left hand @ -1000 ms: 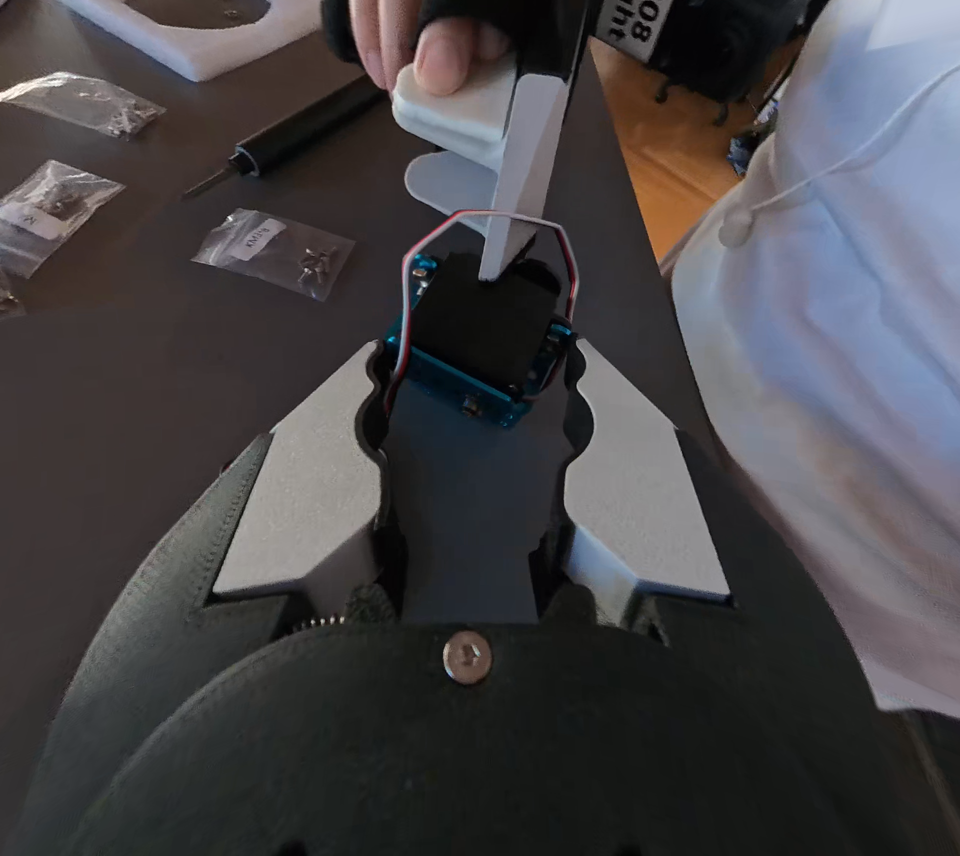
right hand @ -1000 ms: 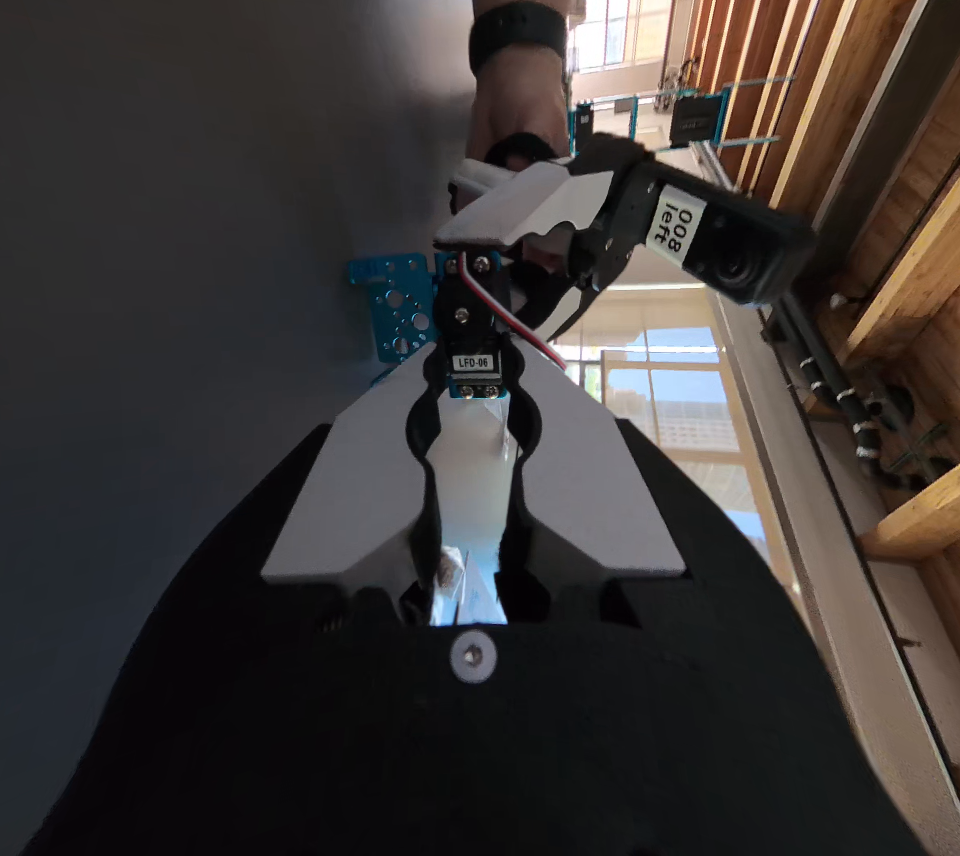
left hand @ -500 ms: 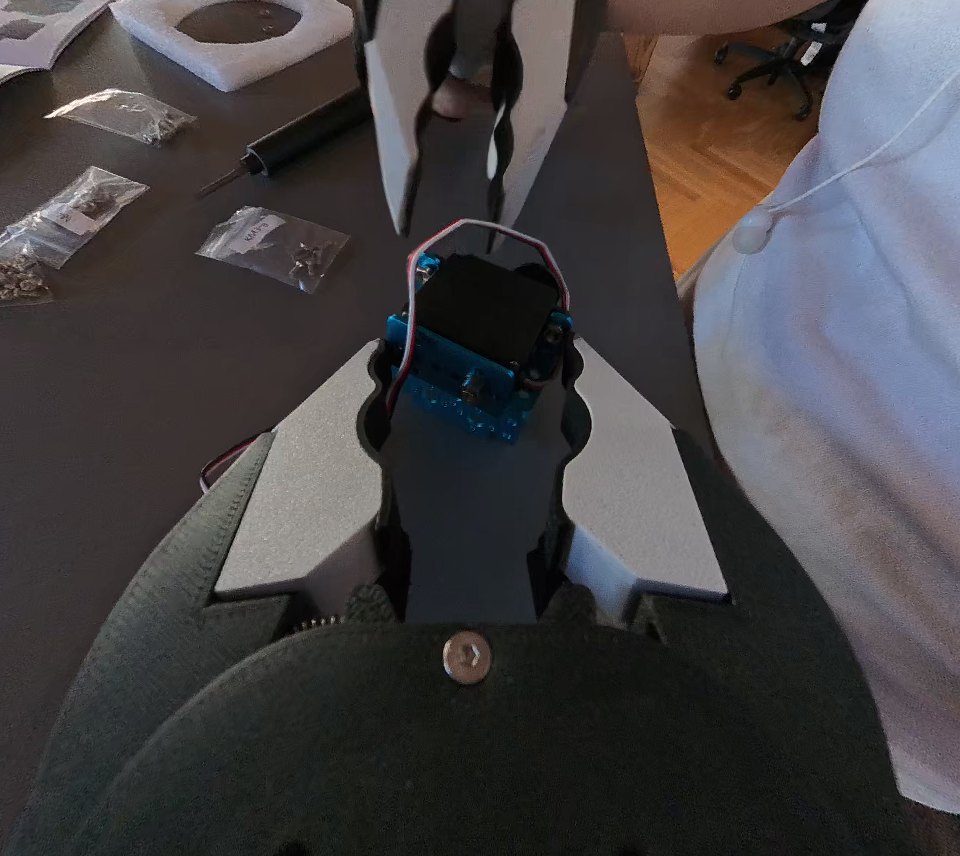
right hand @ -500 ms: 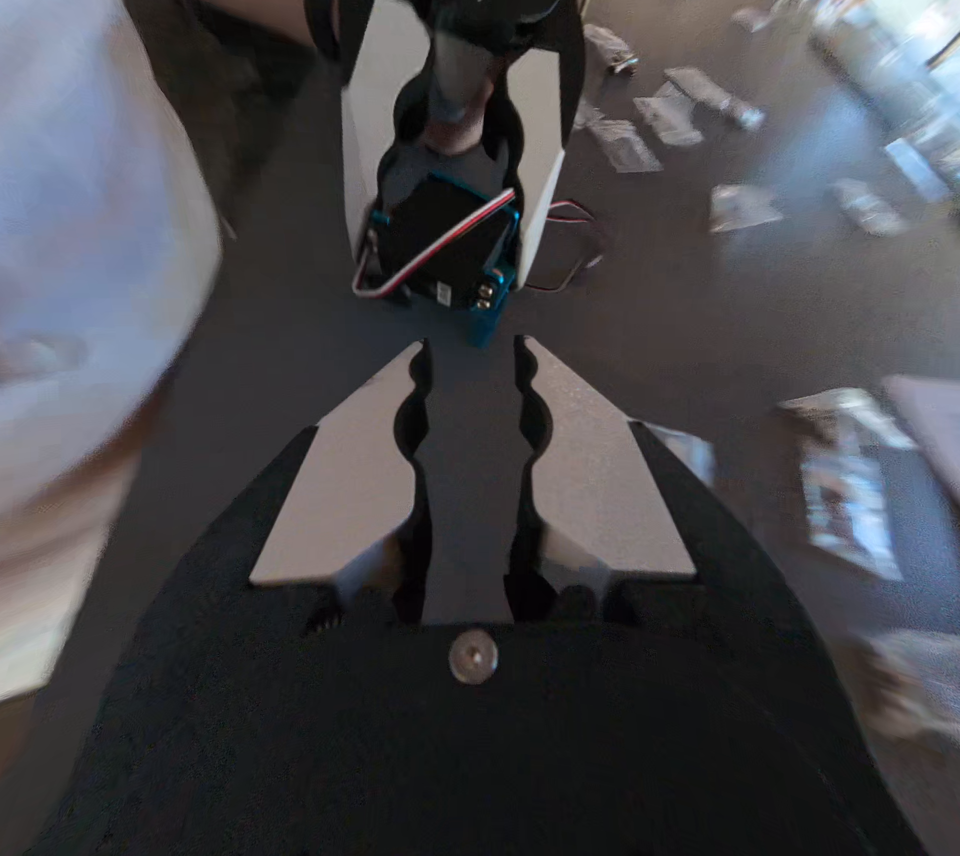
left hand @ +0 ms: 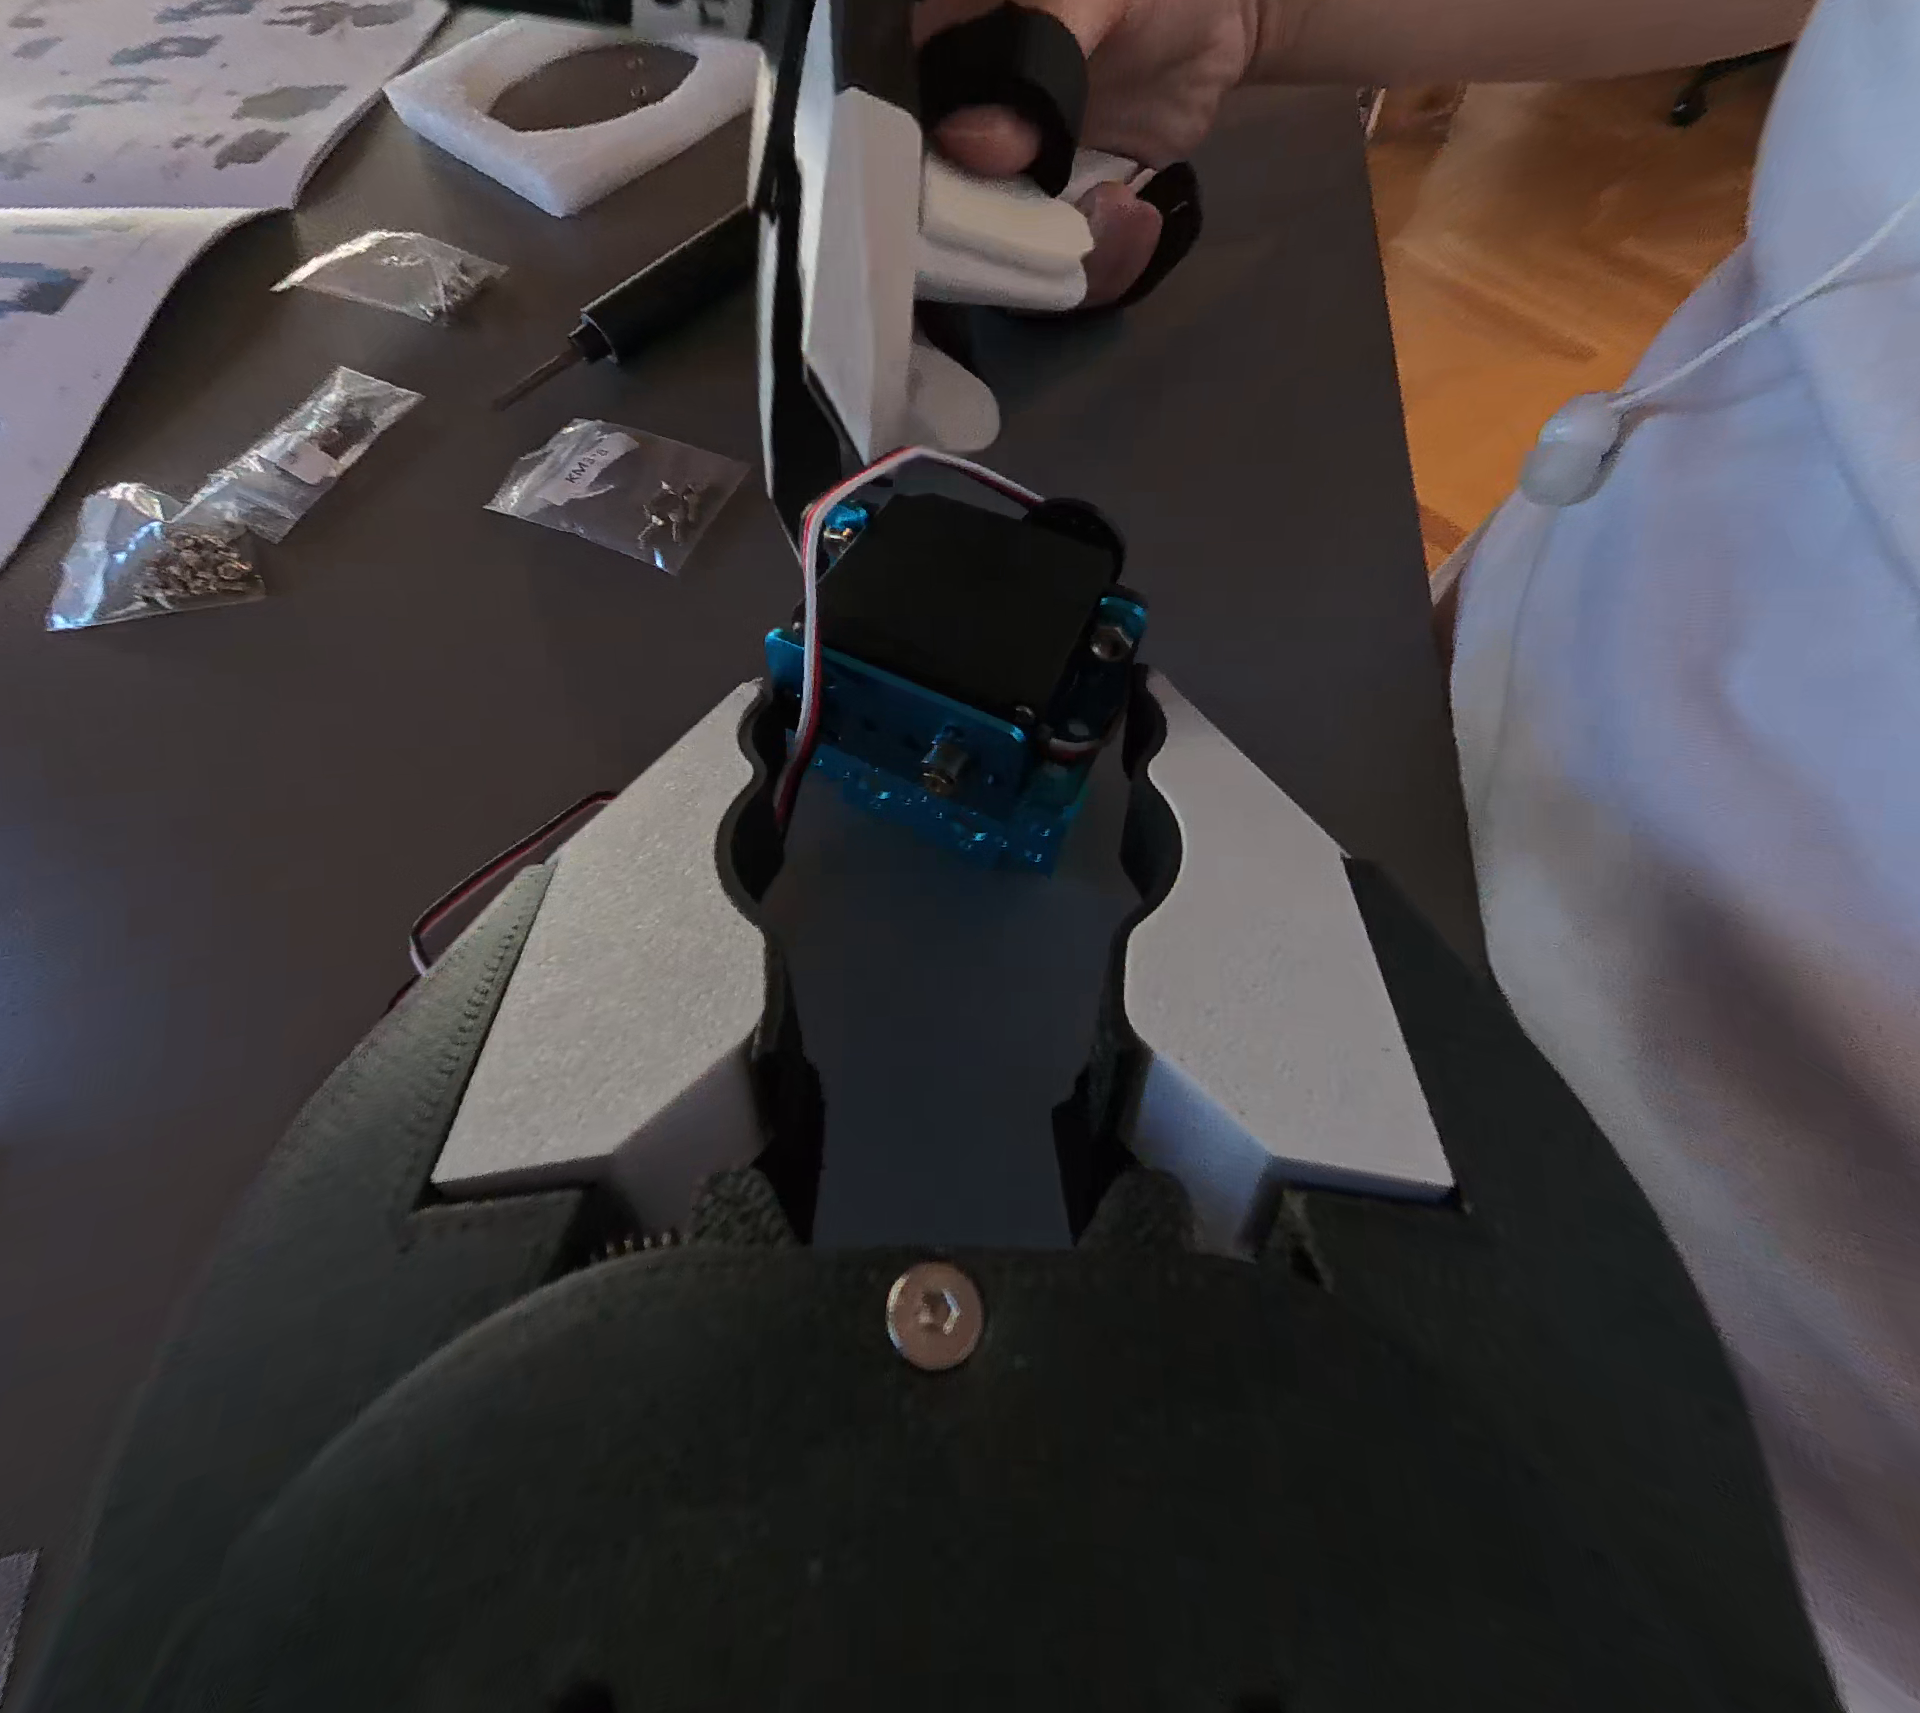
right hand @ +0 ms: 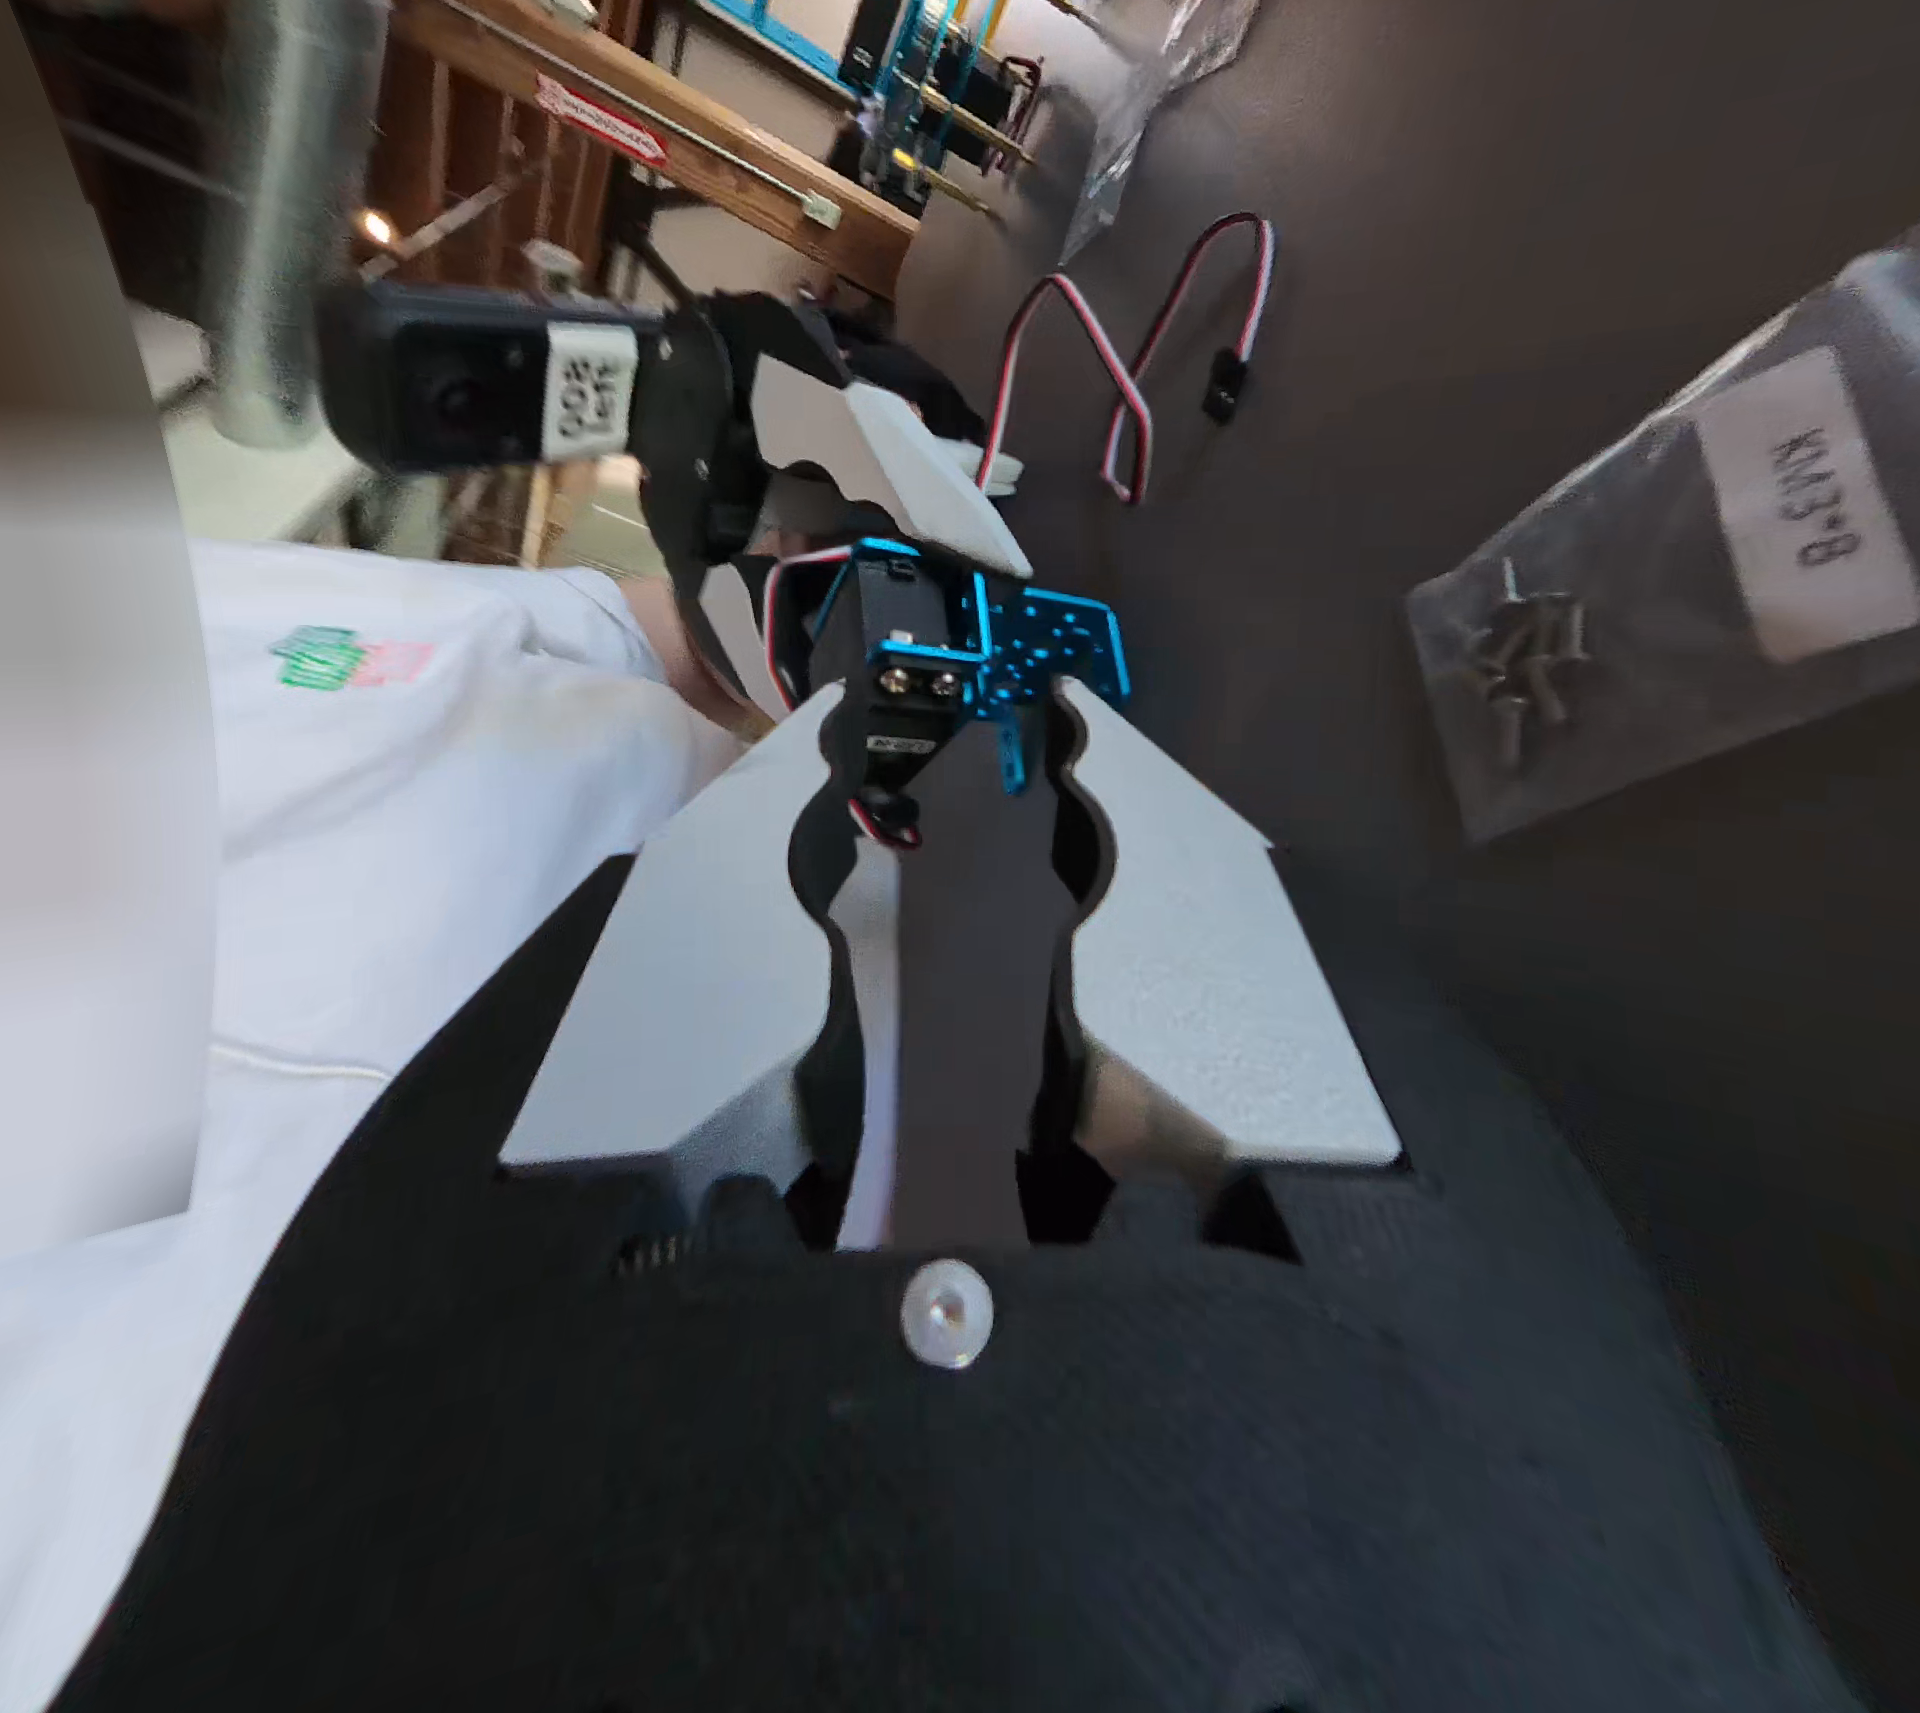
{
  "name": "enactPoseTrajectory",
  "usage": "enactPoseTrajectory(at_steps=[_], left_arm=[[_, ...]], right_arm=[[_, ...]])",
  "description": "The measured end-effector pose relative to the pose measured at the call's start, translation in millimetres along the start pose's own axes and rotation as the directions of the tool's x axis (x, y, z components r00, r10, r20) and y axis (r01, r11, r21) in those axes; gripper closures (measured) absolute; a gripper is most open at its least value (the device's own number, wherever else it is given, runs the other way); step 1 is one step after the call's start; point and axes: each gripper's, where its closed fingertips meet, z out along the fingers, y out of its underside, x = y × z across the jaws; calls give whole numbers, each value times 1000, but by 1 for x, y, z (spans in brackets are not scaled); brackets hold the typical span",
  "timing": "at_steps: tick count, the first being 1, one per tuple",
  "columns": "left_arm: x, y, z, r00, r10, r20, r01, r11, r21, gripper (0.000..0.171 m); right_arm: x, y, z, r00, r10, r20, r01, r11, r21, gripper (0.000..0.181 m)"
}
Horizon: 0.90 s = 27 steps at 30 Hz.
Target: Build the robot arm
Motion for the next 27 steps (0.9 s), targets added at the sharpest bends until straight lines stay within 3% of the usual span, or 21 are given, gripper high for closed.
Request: enactPoseTrajectory(at_steps=[4, 7, 9, 12, 16, 18, 20, 25, 27], left_arm=[[0, 2, -1, 999, 30, 26, -30, 1000, -9, 106], [-1, 4, 0, 1000, 10, 22, -9, 1000, -23, 106], [0, 4, 1, 1000, -13, 19, 13, 1000, -27, 106], [-1, 3, 3, 998, -45, 44, 47, 998, -31, 107], [-6, 3, 5, 992, -79, 102, 83, 996, -35, 107], [-9, 3, 6, 986, -93, 137, 99, 994, -37, 107], [-11, 3, 7, 980, -117, 163, 125, 991, -37, 107], [-11, 3, 7, 979, -120, 164, 128, 991, -39, 107], [-11, 3, 7, 980, -119, 161, 127, 991, -39, 107]], right_arm=[[-8, 0, 7, 985, 147, 95, -149, 989, 7, 154], [-8, 10, 9, 998, 42, 56, -39, 998, -52, 154], [-12, 6, 8, 996, -80, 31, 81, 997, -17, 147], [-19, 1, 7, 971, -237, -35, 238, 971, 32, 124], [-18, -11, -3, 922, -328, -206, 351, 933, 82, 120], [-25, -15, -7, 860, -415, -296, 454, 888, 74, 119], [-36, -7, -4, 769, -543, -338, 573, 820, -13, 120], [-27, 1, 10, 368, -842, -394, 800, 503, -327, 128], [-18, -1, 17, 329, -874, -357, 791, 462, -402, 127]])
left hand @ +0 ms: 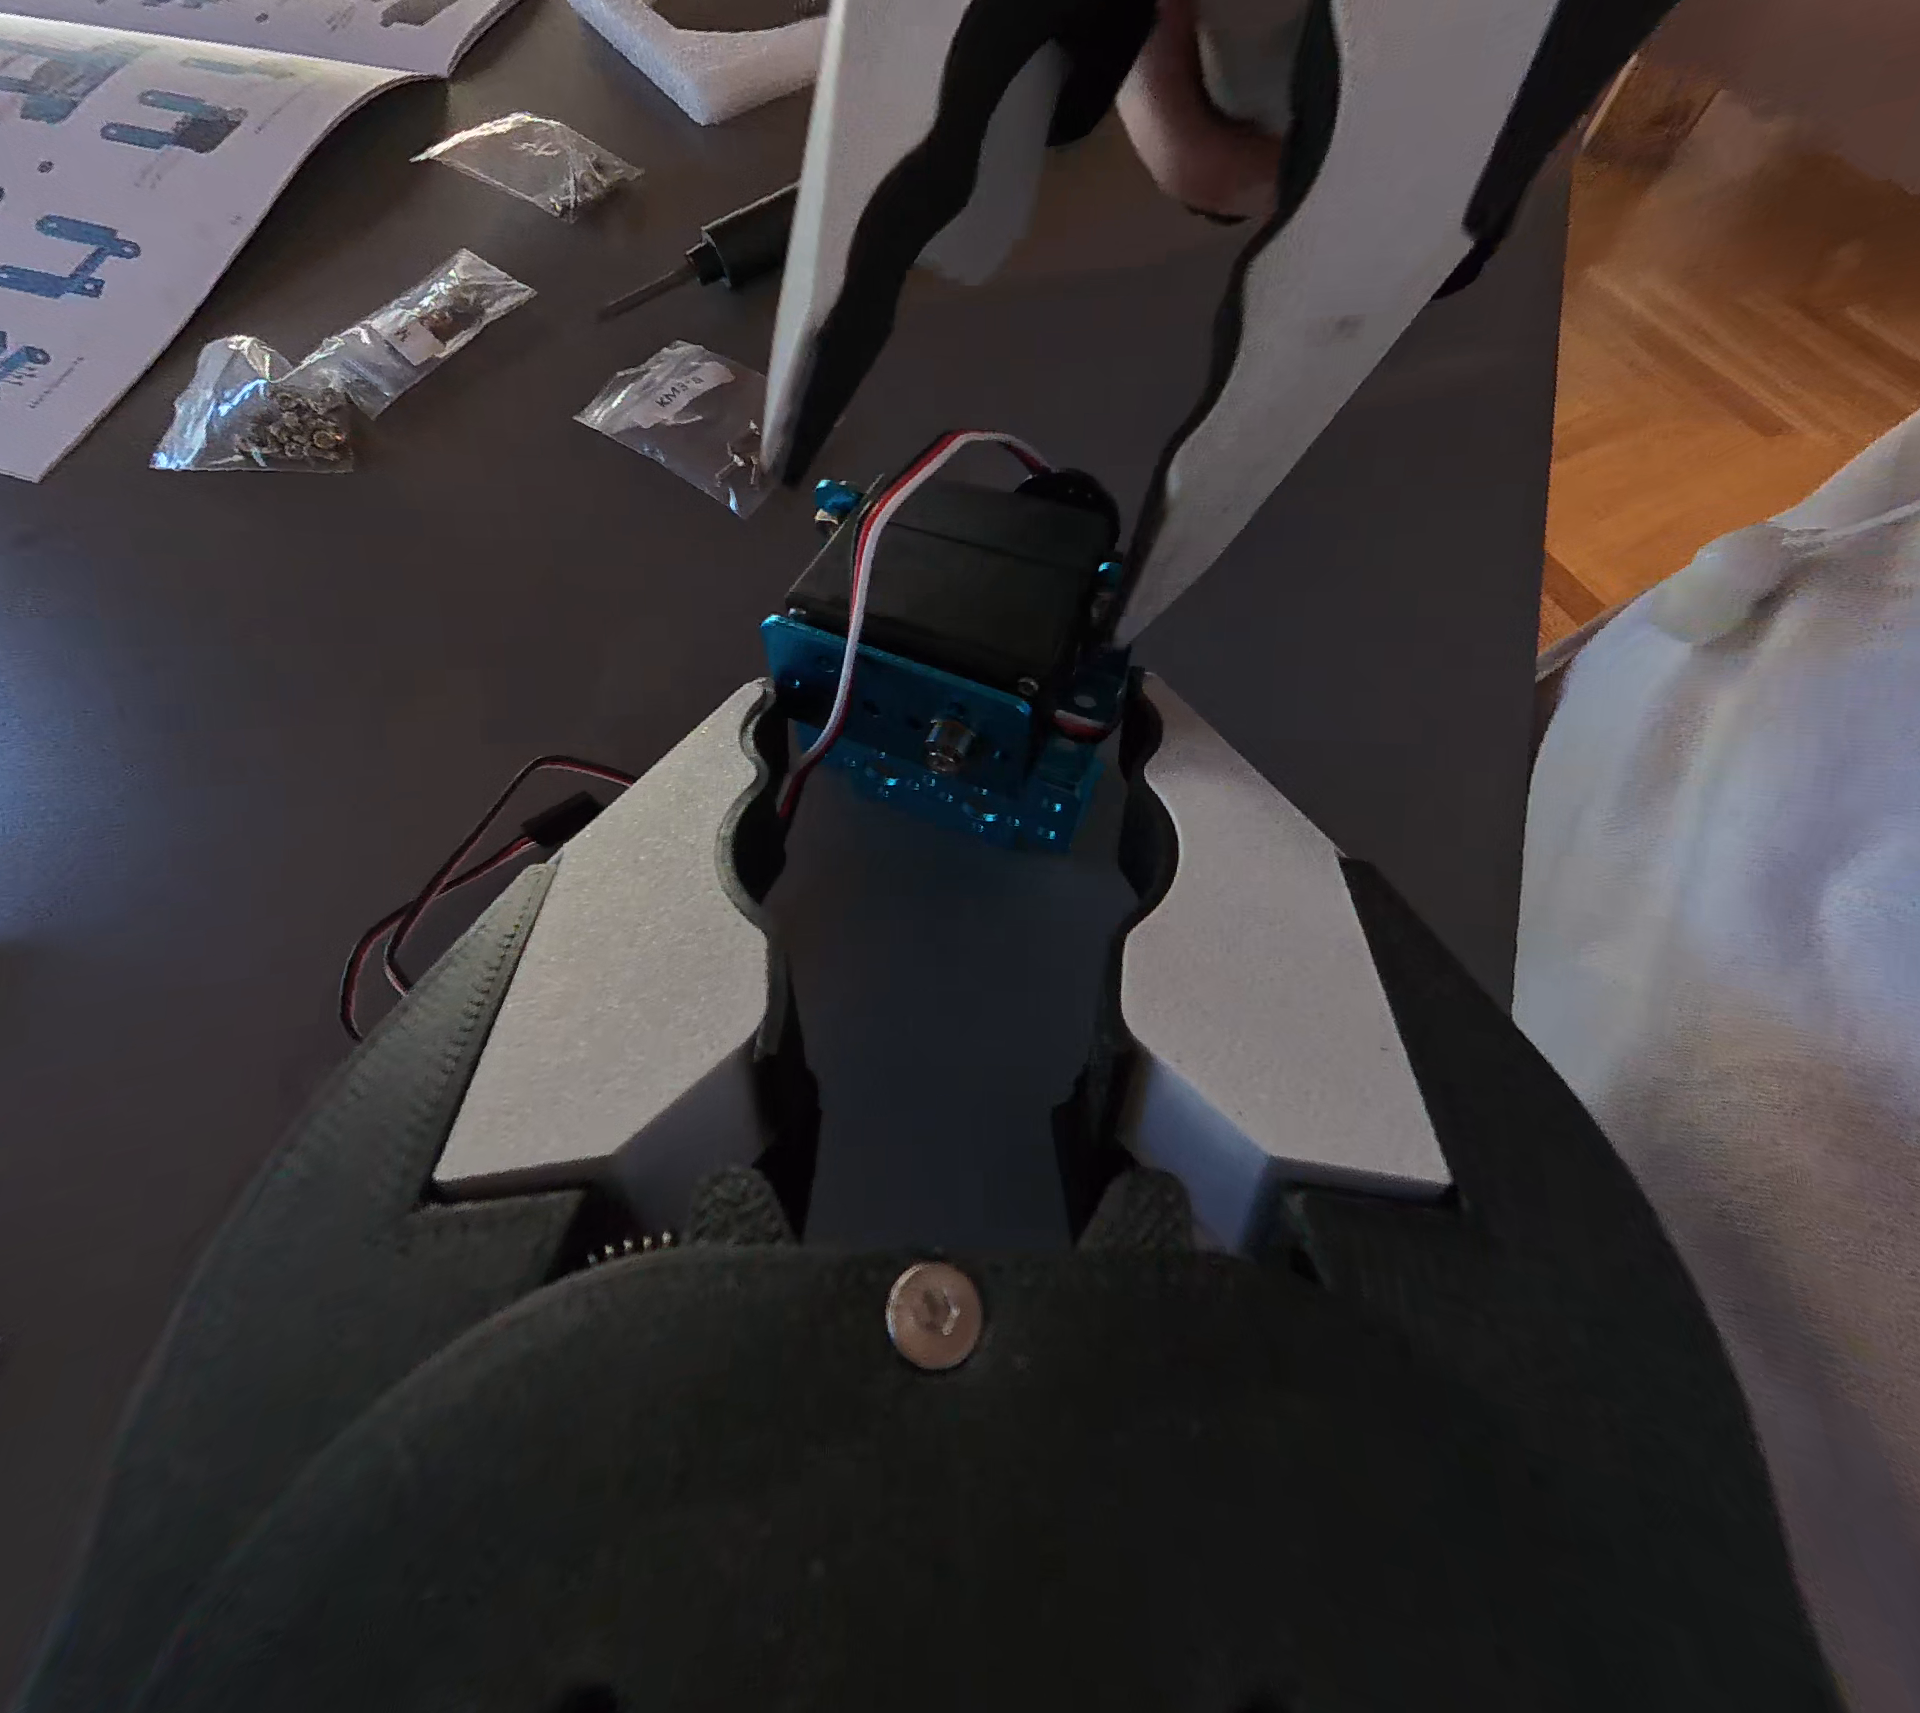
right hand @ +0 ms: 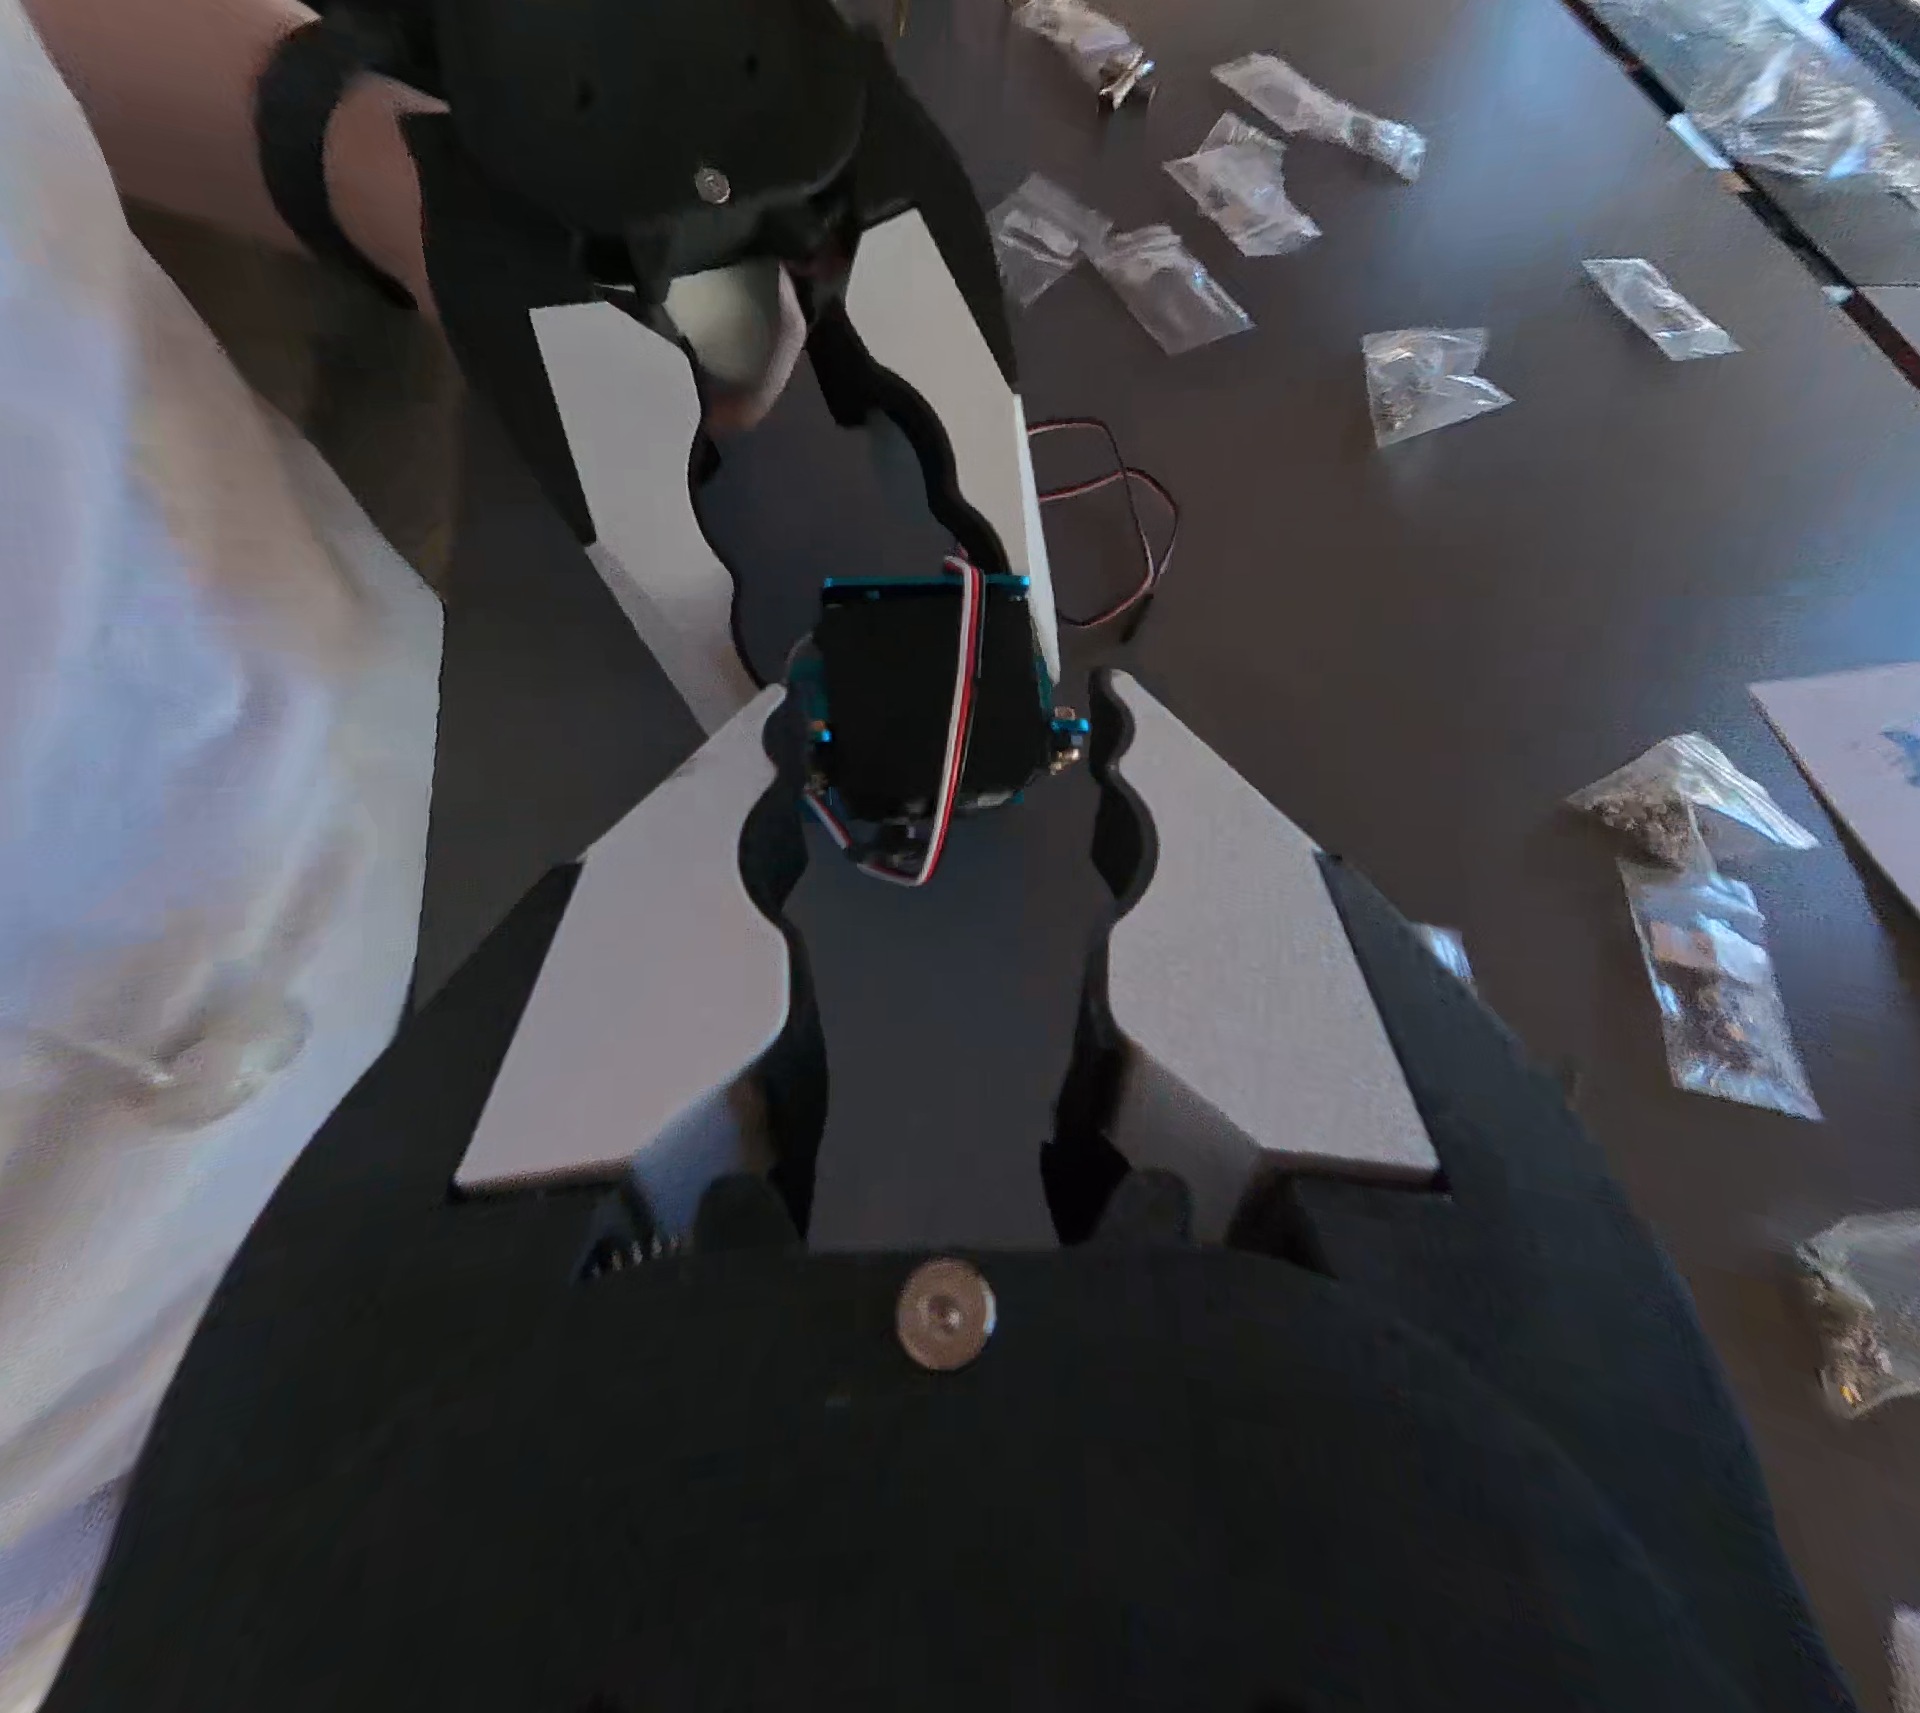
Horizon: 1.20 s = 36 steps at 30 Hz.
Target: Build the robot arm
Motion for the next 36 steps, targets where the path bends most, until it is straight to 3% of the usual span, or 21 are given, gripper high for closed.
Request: enactPoseTrajectory(at_steps=[3, 11, 18, 21, 26, 29, 31, 36], left_arm=[[0, 1, 0, 1000, 9, -1, -9, 1000, -6, 106], [0, 9, -1, 1000, -13, -15, 12, 999, -46, 97], [-19, 12, -36, 992, -93, -82, 91, 995, -30, 99], [-29, 3, -52, 982, -115, -148, 114, 993, -16, 108], [-21, -16, -49, 932, -80, -353, 81, 997, -11, 82], [-11, -6, -31, 910, -8, -416, -18, 998, -57, 89], [-6, 6, -21, 907, 28, -420, -78, 992, -102, 104], [-8, 5, -17, 931, 62, -359, -83, 996, -43, 111]], right_arm=[[-5, 1, 9, 996, 20, 86, -16, 999, -41, 137], [-3, 1, 16, 995, -13, 101, 26, 992, -127, 137], [-2, 1, 16, 992, -48, 119, 67, 984, -163, 137], [-2, 1, 16, 990, -60, 130, 83, 981, -178, 138], [-4, -1, 18, 982, -103, 161, 132, 975, -178, 137], [-3, -1, 20, 979, -101, 175, 133, 974, -184, 137], [-2, 0, 20, 979, -99, 179, 133, 973, -188, 137], [-2, 0, 20, 980, -92, 178, 128, 972, -196, 137]])
